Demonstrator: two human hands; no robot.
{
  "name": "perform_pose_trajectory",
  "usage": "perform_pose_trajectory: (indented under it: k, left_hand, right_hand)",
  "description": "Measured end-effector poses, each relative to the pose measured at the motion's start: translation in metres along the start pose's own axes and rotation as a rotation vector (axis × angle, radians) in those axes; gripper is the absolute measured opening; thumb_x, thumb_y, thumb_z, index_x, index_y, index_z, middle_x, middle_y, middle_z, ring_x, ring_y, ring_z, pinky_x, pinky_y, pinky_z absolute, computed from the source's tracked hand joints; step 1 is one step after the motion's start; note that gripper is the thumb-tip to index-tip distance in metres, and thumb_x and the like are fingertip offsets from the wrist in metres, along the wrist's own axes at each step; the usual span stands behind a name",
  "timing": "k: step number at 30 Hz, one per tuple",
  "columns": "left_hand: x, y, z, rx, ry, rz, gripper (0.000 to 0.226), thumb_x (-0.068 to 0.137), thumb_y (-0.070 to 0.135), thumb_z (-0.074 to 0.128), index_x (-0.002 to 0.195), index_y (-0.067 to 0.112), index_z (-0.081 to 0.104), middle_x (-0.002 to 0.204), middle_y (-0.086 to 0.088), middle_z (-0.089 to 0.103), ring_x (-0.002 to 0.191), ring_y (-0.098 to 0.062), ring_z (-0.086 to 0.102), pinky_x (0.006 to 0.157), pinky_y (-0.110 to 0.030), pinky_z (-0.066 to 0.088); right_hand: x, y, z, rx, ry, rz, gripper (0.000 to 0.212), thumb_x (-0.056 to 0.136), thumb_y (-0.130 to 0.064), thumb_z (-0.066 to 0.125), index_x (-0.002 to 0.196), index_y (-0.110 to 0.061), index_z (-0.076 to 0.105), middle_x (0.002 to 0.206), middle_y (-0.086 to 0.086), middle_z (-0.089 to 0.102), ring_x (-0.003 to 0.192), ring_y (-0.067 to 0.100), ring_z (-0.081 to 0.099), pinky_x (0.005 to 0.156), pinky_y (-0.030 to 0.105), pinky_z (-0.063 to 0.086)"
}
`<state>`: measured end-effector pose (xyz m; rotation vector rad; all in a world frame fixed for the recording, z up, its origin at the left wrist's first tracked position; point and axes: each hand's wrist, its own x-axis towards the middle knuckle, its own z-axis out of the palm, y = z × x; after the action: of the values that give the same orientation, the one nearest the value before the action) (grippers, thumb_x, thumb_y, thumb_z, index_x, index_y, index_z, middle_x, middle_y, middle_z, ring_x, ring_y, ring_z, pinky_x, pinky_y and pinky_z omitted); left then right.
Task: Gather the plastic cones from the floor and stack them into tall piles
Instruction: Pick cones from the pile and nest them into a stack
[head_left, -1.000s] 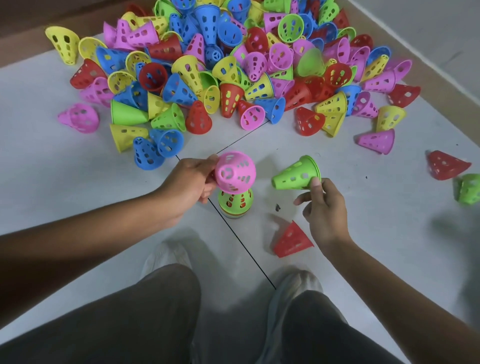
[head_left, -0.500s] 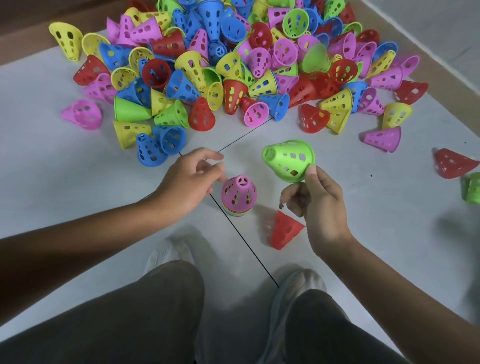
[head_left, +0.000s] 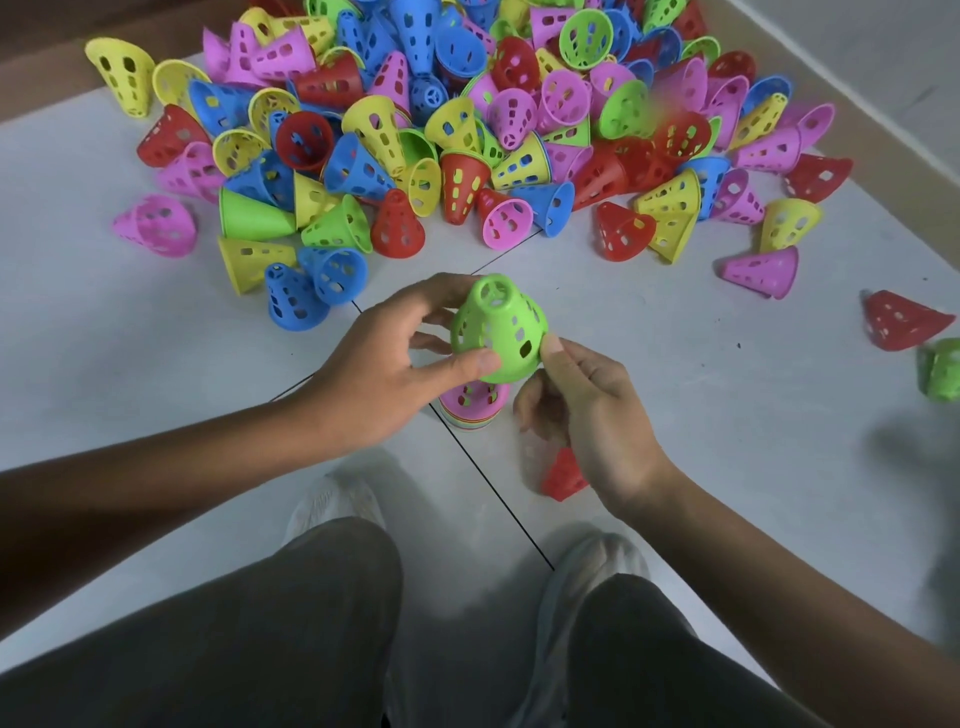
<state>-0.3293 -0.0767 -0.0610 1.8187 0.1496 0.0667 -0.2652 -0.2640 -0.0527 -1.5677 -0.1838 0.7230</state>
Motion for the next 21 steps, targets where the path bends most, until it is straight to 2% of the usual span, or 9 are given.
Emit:
perform_pose_trajectory:
  k: [5, 7, 10, 13, 16, 19, 21]
  left_hand:
    - [-0.003, -0.014, -0.002, 0.127, 0.036, -0.064, 0.047, 0.088, 0.040, 0.066, 0.132, 0.026, 0.056, 0.123, 0.009, 0.065, 0.115, -0.009, 0.060, 0.095, -0.032, 0.054]
    - [-0.006, -0.020, -0.001, 0.151, 0.018, -0.107, 0.049, 0.087, 0.042, 0.066, 0.133, 0.028, 0.056, 0.124, 0.010, 0.065, 0.116, -0.007, 0.060, 0.097, -0.034, 0.053]
    - [-0.008, -0.028, 0.000, 0.182, -0.027, -0.125, 0.051, 0.086, 0.043, 0.067, 0.133, 0.028, 0.056, 0.125, 0.013, 0.065, 0.119, -0.007, 0.059, 0.099, -0.037, 0.052]
    - [-0.007, -0.034, -0.003, 0.248, -0.058, -0.142, 0.047, 0.088, 0.045, 0.066, 0.132, 0.030, 0.055, 0.121, 0.017, 0.066, 0.117, -0.002, 0.059, 0.099, -0.036, 0.051]
    - [-0.006, -0.041, -0.005, 0.334, -0.091, -0.137, 0.046, 0.092, 0.042, 0.069, 0.134, 0.032, 0.054, 0.126, 0.018, 0.064, 0.120, 0.002, 0.056, 0.103, -0.035, 0.048]
    - [-0.007, -0.044, -0.007, 0.403, -0.104, -0.154, 0.059, 0.089, 0.048, 0.071, 0.142, 0.034, 0.049, 0.140, 0.016, 0.057, 0.130, 0.001, 0.049, 0.108, -0.036, 0.045]
    - [-0.008, -0.043, -0.007, 0.413, -0.098, -0.156, 0.062, 0.087, 0.047, 0.072, 0.143, 0.035, 0.048, 0.141, 0.018, 0.054, 0.130, 0.002, 0.047, 0.108, -0.035, 0.044]
  right_hand:
    - [0.001, 0.027, -0.019, -0.422, 0.237, -0.111, 0.015, 0.103, -0.018, 0.052, 0.103, -0.020, 0.067, 0.067, -0.003, 0.063, 0.051, 0.007, 0.047, 0.052, 0.016, 0.039]
    - [0.002, 0.043, -0.035, -0.609, 0.306, -0.119, 0.014, 0.101, -0.018, 0.053, 0.106, -0.023, 0.065, 0.083, -0.007, 0.067, 0.066, 0.006, 0.057, 0.061, 0.014, 0.042]
    - [0.001, 0.066, -0.059, -0.877, 0.278, -0.080, 0.016, 0.099, -0.021, 0.057, 0.113, -0.025, 0.062, 0.105, -0.012, 0.061, 0.093, 0.006, 0.056, 0.085, 0.025, 0.047]
    - [-0.003, 0.084, -0.078, -1.025, 0.183, 0.049, 0.030, 0.098, -0.027, 0.060, 0.127, -0.022, 0.056, 0.125, -0.005, 0.056, 0.117, 0.016, 0.051, 0.102, 0.036, 0.044]
    - [-0.004, 0.092, -0.088, -1.060, 0.137, 0.210, 0.038, 0.098, -0.030, 0.058, 0.134, -0.021, 0.049, 0.130, 0.000, 0.053, 0.122, 0.020, 0.048, 0.104, 0.040, 0.044]
    - [-0.004, 0.093, -0.092, -1.038, 0.126, 0.321, 0.036, 0.099, -0.029, 0.054, 0.133, -0.020, 0.049, 0.121, 0.001, 0.057, 0.110, 0.021, 0.058, 0.096, 0.043, 0.053]
    - [-0.003, 0.093, -0.095, -1.057, 0.111, 0.361, 0.031, 0.099, -0.030, 0.053, 0.128, -0.021, 0.052, 0.115, 0.000, 0.060, 0.100, 0.020, 0.061, 0.089, 0.042, 0.056]
